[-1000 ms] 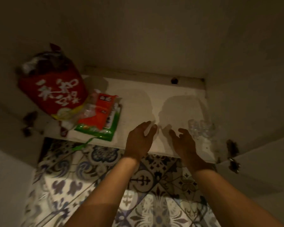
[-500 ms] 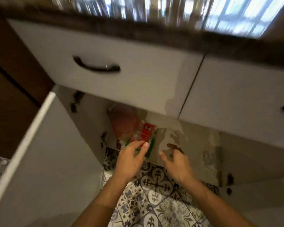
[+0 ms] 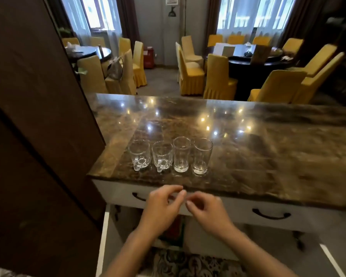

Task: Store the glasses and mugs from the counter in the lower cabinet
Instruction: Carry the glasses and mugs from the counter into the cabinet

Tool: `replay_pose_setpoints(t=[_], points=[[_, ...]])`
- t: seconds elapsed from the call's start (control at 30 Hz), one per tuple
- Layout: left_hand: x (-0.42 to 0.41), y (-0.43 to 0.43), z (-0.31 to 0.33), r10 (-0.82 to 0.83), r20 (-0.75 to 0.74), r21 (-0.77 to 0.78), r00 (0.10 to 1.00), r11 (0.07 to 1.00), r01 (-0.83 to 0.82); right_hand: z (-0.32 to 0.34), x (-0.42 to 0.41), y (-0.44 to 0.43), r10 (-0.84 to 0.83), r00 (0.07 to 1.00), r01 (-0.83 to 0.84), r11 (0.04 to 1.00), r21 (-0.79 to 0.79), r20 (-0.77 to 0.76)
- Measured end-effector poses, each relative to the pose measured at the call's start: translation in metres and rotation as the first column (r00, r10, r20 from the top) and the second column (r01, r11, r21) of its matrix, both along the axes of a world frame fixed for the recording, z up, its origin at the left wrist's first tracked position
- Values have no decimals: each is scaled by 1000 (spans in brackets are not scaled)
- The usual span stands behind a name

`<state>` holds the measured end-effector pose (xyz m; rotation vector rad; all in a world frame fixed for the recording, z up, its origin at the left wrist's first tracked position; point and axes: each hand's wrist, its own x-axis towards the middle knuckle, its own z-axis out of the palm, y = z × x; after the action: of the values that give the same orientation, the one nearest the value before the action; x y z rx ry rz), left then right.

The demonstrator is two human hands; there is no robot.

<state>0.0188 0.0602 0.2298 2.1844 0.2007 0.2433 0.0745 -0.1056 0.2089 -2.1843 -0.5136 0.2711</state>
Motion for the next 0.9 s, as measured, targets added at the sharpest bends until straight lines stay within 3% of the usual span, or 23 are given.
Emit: replay_pose_setpoints(t=[0.27, 0.33, 0.43, 0.63, 0.73, 0.9], points=[[38, 20, 96, -58, 229, 242, 972, 970, 1, 106, 42, 14, -186, 927, 109, 965, 240, 327], [48, 23, 104, -79, 211, 326, 974, 945, 6, 113, 55, 13, -184, 910, 109, 971, 213, 371], [62, 28, 105, -101, 89, 400, 991, 915, 57, 116, 76, 12, -114, 897, 104, 993, 47, 428], [90, 31, 90, -37, -148, 524, 988, 845, 110, 105, 110, 10, 19, 963, 48, 969, -244, 267], [104, 29, 82, -13, -221, 562, 975, 815, 138, 97, 125, 11, 59, 976, -1, 964, -267, 209], [123, 22, 73, 44, -203, 598, 978, 797, 89, 86, 138, 7, 104, 977, -58, 970, -235, 187]])
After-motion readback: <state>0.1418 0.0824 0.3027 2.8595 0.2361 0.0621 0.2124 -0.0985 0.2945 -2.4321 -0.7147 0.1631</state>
